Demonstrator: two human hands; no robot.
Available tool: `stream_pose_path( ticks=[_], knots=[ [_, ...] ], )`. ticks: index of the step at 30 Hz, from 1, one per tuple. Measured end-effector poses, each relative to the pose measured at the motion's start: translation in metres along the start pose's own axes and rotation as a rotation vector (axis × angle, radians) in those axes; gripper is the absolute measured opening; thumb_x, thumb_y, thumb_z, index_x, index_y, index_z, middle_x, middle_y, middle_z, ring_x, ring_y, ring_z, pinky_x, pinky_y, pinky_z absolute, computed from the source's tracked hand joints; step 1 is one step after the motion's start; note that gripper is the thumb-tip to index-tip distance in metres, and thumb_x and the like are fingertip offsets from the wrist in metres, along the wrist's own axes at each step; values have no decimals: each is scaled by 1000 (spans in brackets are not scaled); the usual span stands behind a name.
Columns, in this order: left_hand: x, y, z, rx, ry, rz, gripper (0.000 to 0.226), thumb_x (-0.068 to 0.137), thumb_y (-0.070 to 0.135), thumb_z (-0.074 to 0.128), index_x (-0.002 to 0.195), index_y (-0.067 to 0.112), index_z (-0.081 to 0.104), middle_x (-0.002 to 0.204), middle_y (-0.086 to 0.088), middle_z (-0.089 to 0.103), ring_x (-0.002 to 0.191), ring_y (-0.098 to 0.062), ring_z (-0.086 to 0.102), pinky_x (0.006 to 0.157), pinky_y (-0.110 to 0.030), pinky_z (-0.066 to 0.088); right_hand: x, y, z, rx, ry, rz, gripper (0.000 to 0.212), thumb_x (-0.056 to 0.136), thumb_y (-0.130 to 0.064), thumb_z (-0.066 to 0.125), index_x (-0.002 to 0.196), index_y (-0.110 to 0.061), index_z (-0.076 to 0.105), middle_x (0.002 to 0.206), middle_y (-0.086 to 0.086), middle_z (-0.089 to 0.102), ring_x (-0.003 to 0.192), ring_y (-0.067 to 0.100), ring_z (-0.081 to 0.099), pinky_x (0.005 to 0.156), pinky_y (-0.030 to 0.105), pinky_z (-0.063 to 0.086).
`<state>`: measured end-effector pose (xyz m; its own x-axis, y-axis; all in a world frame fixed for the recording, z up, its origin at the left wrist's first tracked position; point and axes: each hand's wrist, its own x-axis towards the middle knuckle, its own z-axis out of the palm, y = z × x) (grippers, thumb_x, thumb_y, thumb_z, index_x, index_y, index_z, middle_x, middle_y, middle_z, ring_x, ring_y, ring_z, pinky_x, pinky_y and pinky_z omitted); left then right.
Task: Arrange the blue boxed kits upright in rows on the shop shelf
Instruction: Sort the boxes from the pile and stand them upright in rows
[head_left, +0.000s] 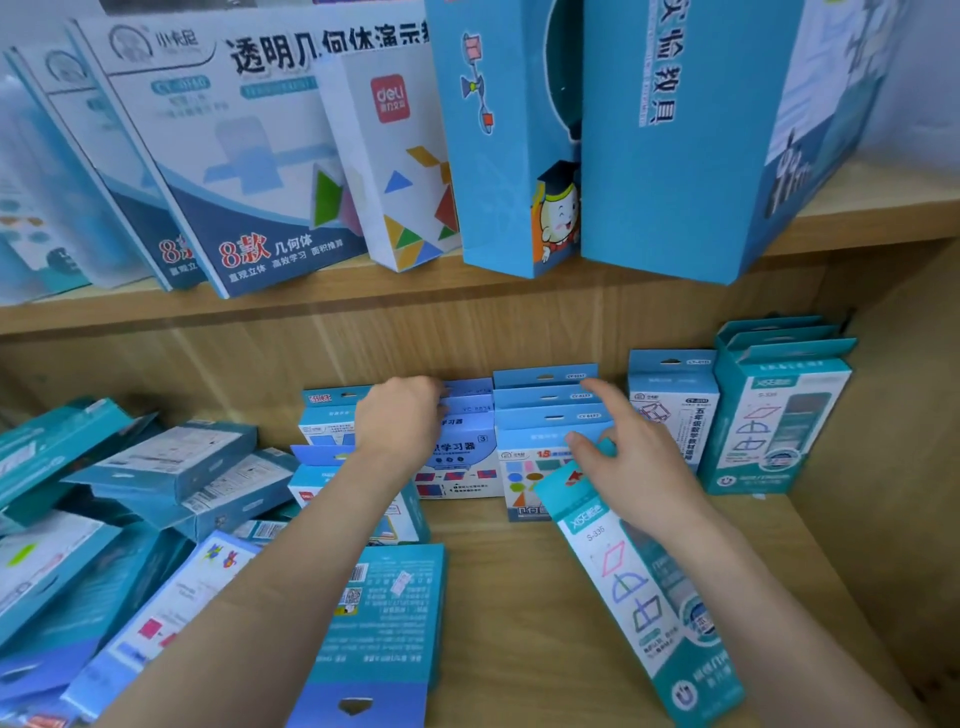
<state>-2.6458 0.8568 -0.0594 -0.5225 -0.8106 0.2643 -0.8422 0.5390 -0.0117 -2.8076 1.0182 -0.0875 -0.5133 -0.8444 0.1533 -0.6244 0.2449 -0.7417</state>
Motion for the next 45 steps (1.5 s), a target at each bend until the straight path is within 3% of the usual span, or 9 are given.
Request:
stream_pose_path(
  ticks=[6, 11, 17, 22, 32, 36, 38, 41, 45],
  knots=[
    [-33, 17, -6, -176, 277, 182, 38, 78, 9, 62, 116, 13, 61, 101, -9, 61, 97, -33, 54, 75, -38, 46, -2, 7, -13, 131, 120, 76, 50, 91, -39, 56, 137, -33, 38, 66, -9, 56, 60, 9, 56, 50, 30, 43],
    [-65, 49, 13, -613, 55, 4, 49, 83, 27, 65, 128, 23, 46, 117, 0, 63, 109, -20, 58, 85, -34, 47, -7, 20, -12, 427, 147, 297, 61, 82, -44, 62, 138, -28, 45, 132, 1, 59, 108, 24, 63, 90, 45, 52],
    [-73, 63, 33, -725, 99, -87, 56, 84, 31, 69, 129, 34, 36, 111, 4, 67, 92, -15, 67, 77, -36, 54, -8, 25, -5, 700, 33, 335, 27, 89, -17, 63, 116, -21, 61, 77, -16, 70, 61, 4, 68, 55, 20, 51],
    [-69, 62, 42, -670, 121, -82, 42, 85, 29, 68, 122, 34, 48, 100, 3, 69, 84, -14, 65, 72, -36, 55, -8, 18, -10, 684, -63, 293, 15, 93, -17, 58, 84, -25, 67, 71, -8, 74, 59, 9, 69, 49, 20, 48],
    [-65, 64, 43, -688, 132, -115, 40, 83, 25, 71, 120, 29, 54, 108, 3, 65, 87, -11, 61, 77, -32, 54, -9, 17, -11, 535, -91, 256, 28, 92, -23, 58, 120, -21, 64, 98, -1, 74, 76, 13, 72, 63, 30, 52],
    [-73, 64, 28, -634, 220, -90, 36, 82, 26, 70, 115, 28, 57, 108, 7, 56, 86, -12, 56, 72, -28, 46, -8, 19, -18, 427, 110, 234, 51, 89, -36, 60, 136, -21, 50, 132, -1, 59, 111, 19, 62, 95, 42, 50],
    [-85, 71, 14, -799, 260, -57, 21, 83, 26, 68, 102, 29, 58, 97, 12, 60, 78, -8, 56, 68, -27, 45, -11, 17, -26, 421, 191, 196, 51, 88, -41, 59, 136, -28, 49, 123, 1, 64, 103, 21, 65, 90, 44, 53],
    [-109, 92, -4, -1175, -65, 68, 24, 80, 46, 67, 97, 33, 56, 84, 11, 68, 74, -7, 59, 68, -24, 46, -15, 16, -42, 383, 289, 145, 44, 90, -42, 56, 132, -34, 50, 79, 14, 69, 69, 22, 69, 63, 43, 56],
    [-124, 128, 5, -1147, -302, 221, 36, 73, 51, 67, 102, 31, 60, 90, 10, 71, 74, -15, 61, 69, -34, 48, -21, 21, -57, 398, 441, 82, 38, 91, -37, 56, 128, -29, 56, 58, 10, 60, 52, 13, 61, 50, 35, 49]
  ],
)
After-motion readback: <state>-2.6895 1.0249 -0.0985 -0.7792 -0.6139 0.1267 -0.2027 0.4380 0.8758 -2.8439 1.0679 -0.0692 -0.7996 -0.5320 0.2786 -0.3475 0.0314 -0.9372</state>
